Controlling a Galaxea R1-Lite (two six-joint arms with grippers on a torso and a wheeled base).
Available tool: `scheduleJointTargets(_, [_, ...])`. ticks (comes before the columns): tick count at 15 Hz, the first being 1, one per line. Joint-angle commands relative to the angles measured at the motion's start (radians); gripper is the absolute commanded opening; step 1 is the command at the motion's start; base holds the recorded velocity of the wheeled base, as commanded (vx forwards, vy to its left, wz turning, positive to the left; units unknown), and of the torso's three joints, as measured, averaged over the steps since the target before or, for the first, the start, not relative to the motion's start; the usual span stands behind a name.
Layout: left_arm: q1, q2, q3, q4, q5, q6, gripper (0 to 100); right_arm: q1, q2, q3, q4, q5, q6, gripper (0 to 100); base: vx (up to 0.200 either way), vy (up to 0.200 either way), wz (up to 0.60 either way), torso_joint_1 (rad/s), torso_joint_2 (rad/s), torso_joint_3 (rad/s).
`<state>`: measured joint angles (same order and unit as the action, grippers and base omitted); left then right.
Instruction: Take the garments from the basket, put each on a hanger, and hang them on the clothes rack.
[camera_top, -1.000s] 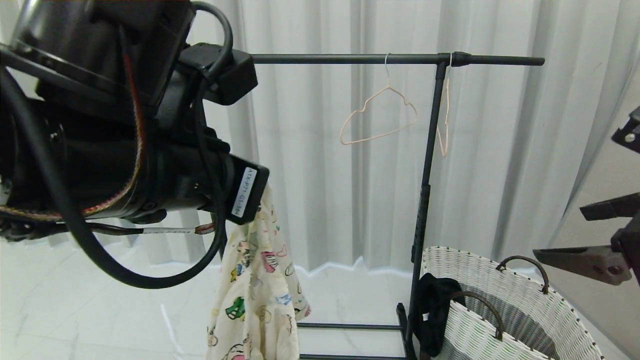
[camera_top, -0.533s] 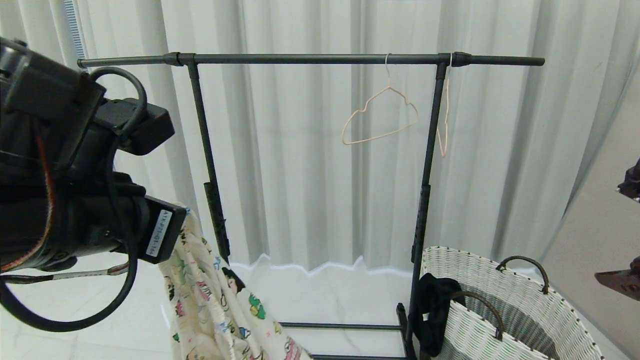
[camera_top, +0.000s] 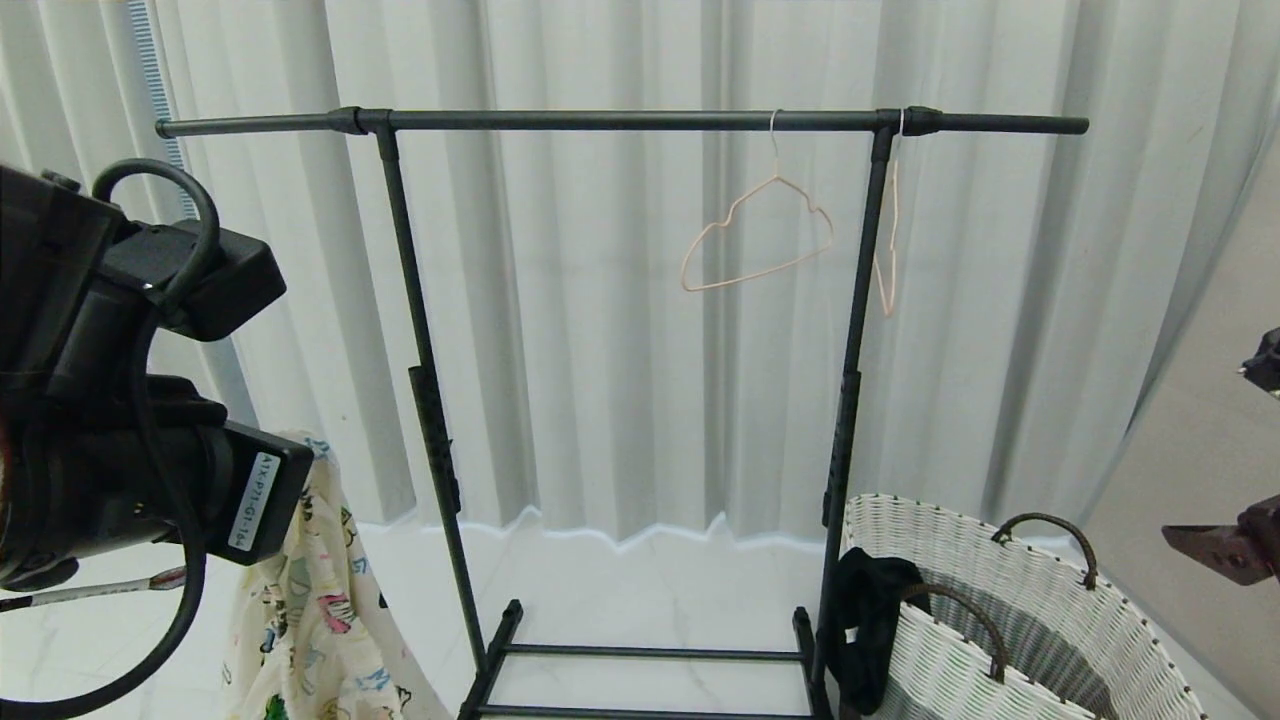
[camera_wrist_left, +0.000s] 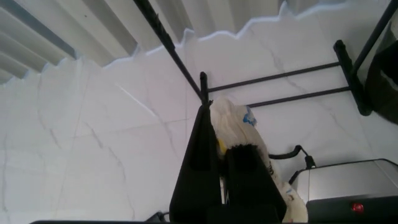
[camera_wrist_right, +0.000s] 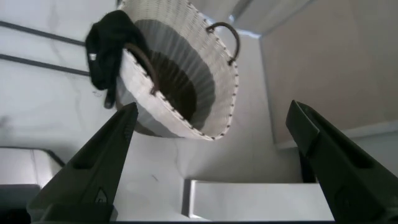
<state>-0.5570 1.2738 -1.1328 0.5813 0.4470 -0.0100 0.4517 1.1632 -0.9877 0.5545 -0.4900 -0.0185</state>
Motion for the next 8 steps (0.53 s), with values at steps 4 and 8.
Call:
scheduleJointTargets(4, [0.003, -0.002, -0.002, 0.000, 0.002, 0.005, 0, -0.025, 0.003, -0.005, -0.005, 0.024, 0.002, 100, 0.000, 0.000, 0.00, 0.121, -0.36, -0.232])
scheduleJointTargets(8, [0.003, -0.001, -0.001, -0.017, 0.012, 0.022, 0, -0.034, 0.003, -0.006, -0.005, 0.041, 0.014, 100, 0.000, 0.000, 0.00, 0.175, -0.45, -0.281])
